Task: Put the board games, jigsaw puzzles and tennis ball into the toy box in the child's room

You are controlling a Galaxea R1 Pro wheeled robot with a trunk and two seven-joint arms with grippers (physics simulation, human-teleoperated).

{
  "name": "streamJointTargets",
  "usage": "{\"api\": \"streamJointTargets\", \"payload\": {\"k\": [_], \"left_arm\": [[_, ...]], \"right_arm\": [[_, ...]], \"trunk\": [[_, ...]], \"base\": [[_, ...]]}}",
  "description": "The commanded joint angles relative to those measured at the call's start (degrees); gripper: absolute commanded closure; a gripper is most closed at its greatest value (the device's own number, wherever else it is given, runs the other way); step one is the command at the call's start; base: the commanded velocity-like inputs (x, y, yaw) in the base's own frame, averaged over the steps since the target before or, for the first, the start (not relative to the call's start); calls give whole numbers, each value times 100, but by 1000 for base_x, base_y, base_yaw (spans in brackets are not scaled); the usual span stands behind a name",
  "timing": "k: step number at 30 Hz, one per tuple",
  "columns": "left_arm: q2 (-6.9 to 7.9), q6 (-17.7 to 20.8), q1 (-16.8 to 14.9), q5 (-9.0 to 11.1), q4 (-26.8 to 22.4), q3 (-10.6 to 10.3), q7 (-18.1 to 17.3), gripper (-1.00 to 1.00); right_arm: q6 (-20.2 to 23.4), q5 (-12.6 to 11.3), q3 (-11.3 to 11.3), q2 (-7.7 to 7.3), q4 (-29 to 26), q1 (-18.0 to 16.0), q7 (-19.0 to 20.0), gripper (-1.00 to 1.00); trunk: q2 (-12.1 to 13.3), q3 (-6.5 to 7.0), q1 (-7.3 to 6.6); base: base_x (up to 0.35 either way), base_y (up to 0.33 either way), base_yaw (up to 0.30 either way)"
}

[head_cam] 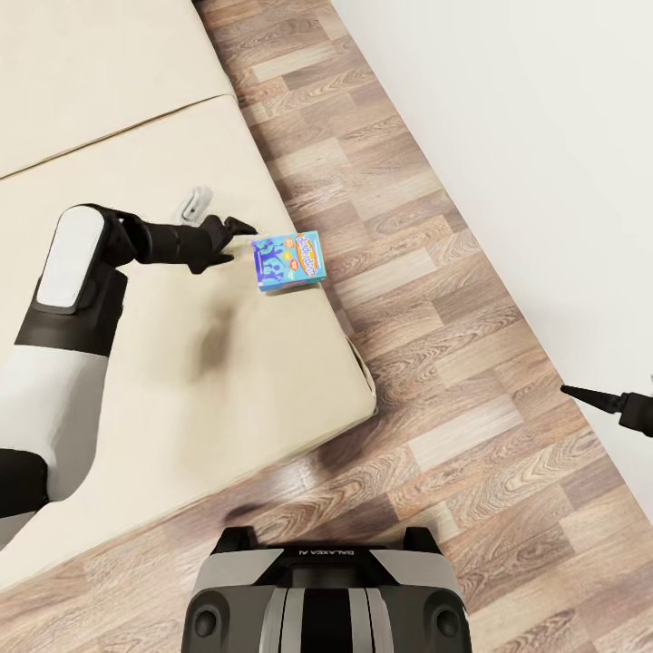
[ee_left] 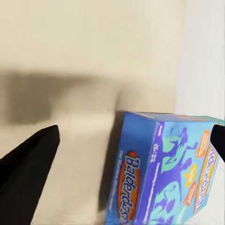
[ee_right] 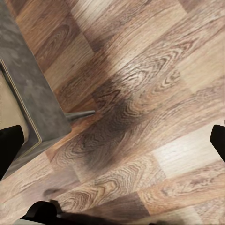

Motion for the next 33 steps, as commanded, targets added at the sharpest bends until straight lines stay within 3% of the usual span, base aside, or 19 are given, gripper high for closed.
{"api": "streamJointTargets", "payload": {"k": [1, 3, 6, 7, 8, 10, 13, 14, 18, 19, 24, 26, 27, 32, 33], "left_arm": [[125, 9, 68, 52, -167, 31, 68, -100], [357, 6, 238, 161, -509, 206, 77, -100], [691, 8, 512, 402, -1007, 633, 87, -100], [691, 8, 512, 402, -1007, 633, 87, -100], [801, 9, 598, 484, -1165, 775, 90, -100], [1009, 6, 750, 628, -1485, 1023, 96, -100], [1222, 9, 942, 768, -1921, 1278, 117, -100], [1222, 9, 942, 768, -1921, 1278, 117, -100], [1309, 24, 1131, 861, -2197, 1405, 145, -100], [1309, 24, 1131, 861, -2197, 1405, 145, -100], [1122, 33, 1270, 1004, -2325, 1346, 162, -100], [1057, 34, 1303, 1221, -2348, 1337, 176, -100], [1057, 34, 1303, 1221, -2348, 1337, 176, -100], [1007, 35, 1303, 2257, -2375, 1326, 407, -100], [1007, 35, 1303, 2257, -2375, 1326, 407, -100]], "right_arm": [[27, 27, -4, -5, 31, -19, 33, -100], [27, 23, -2, -8, 135, -56, 23, -100], [27, 14, 18, 32, 252, -187, 9, -100], [27, 14, 18, 32, 252, -187, 9, -100], [27, 12, 47, 89, 276, -275, 1, -100], [27, 25, 167, 311, 328, -547, -63, -100], [27, 40, 423, 781, 471, -1157, -460, -100], [27, 40, 423, 781, 471, -1157, -460, -100], [27, 13, 710, 1318, 1089, -1942, -1287, -100], [27, 13, 710, 1318, 1089, -1942, -1287, -100], [27, -28, 1025, 1867, 1974, -2852, -1759, -100], [27, -36, 1155, 2025, 2282, -3189, -1843, -100], [27, -36, 1155, 2025, 2282, -3189, -1843, -100], [27, -45, 1455, 2274, 2687, -3732, -1938, -100], [27, -45, 1455, 2274, 2687, -3732, -1938, -100]], "trunk": [[-1, -2, 0], [-1, -2, 0], [-1, -2, 0], [-1, -2, 0], [-1, -2, 0], [-1, -2, 0], [-1, -2, 0], [-1, -2, 0], [-1, -2, 0], [-1, -2, 0], [-1, -2, 0], [-1, -2, 0], [-1, -2, 0], [-1, -2, 0], [-1, -2, 0]], "base": [[0, 0, 0], [0, 0, 0], [0, 0, 0], [0, 0, 0], [0, 0, 0], [0, 0, 0], [0, 0, 0], [0, 0, 0], [0, 0, 0], [0, 0, 0], [0, 0, 0], [0, 0, 0], [0, 0, 0], [0, 0, 0], [0, 0, 0]]}}
